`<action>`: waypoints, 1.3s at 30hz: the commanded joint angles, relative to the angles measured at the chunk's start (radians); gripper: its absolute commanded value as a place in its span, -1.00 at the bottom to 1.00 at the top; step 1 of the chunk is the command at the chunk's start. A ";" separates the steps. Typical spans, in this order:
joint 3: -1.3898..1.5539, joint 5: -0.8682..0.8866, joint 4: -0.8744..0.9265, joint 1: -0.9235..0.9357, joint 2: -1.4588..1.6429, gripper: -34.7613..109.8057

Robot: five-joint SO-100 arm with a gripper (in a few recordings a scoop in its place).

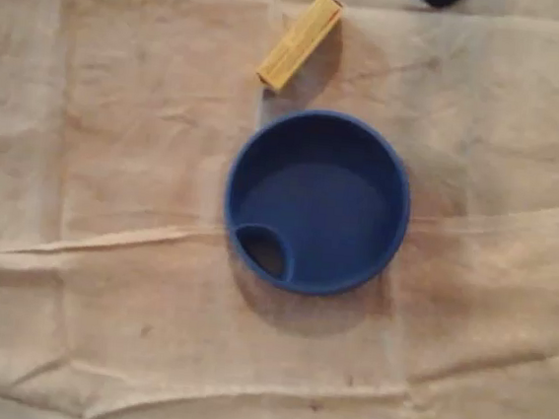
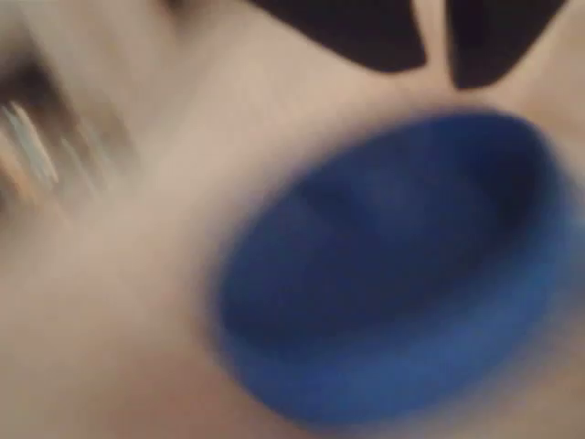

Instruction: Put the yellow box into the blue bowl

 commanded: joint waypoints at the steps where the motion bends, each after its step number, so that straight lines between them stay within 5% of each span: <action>1: -0.117 -0.126 0.009 0.086 -0.060 -0.52; 13: -0.112 -0.560 0.015 0.354 -0.202 -0.50; 21: -0.112 -0.790 0.014 0.442 -0.288 -0.19; 39: -0.005 -0.896 0.006 0.543 -0.287 -0.11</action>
